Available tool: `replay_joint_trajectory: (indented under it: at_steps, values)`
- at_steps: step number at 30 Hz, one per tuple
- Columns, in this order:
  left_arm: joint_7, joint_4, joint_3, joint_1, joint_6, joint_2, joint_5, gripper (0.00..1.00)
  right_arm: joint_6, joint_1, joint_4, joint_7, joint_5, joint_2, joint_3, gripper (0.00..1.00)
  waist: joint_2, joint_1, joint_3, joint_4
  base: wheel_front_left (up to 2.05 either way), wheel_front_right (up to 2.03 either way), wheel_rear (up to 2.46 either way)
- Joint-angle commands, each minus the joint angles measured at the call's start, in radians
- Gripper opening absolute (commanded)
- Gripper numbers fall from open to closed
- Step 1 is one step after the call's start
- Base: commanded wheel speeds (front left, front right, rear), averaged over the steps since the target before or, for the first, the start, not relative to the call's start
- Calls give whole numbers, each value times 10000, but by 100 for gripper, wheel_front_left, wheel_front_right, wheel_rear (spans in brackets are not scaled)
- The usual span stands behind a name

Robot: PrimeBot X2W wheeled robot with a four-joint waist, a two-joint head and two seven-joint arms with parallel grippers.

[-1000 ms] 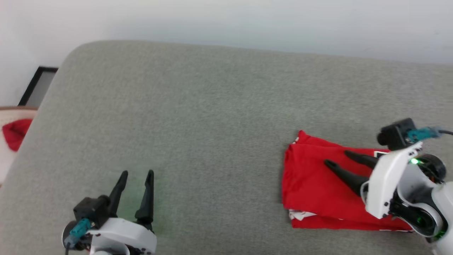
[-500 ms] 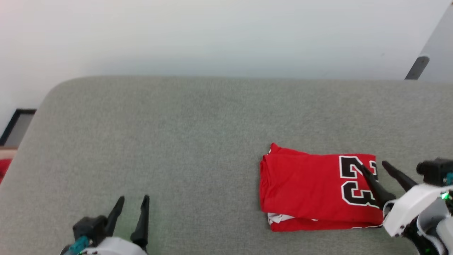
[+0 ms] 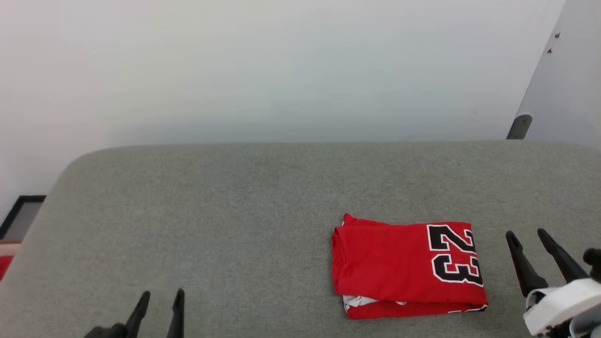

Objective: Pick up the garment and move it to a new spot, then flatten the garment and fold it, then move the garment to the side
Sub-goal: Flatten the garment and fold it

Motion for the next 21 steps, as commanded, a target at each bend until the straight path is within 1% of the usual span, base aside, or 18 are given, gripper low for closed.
replay_joint_trajectory:
  at_steps: [1,7,11,16,21]
  values:
    - [-1,-172,88,196,-28,-11,131,100,-4,267,-167,-72,-135,40,-175,100,0,0,-142,27,0,0,0]
    - [-1,-771,139,819,-28,-28,228,100,-4,1229,-1107,-83,-525,63,-897,100,0,0,-259,166,0,0,0]
    - [0,-1144,302,1270,9,60,221,100,-4,2031,-1795,110,-665,129,-1627,100,0,0,-325,235,0,0,0]
    - [1,-1639,467,1820,134,6,169,100,-4,2868,-2718,480,-1002,460,-2589,100,0,0,-302,204,0,0,0]
    - [3,-1844,412,1983,198,-60,162,100,-4,3298,-3491,917,-1295,810,-3103,100,0,0,-246,178,0,0,0]
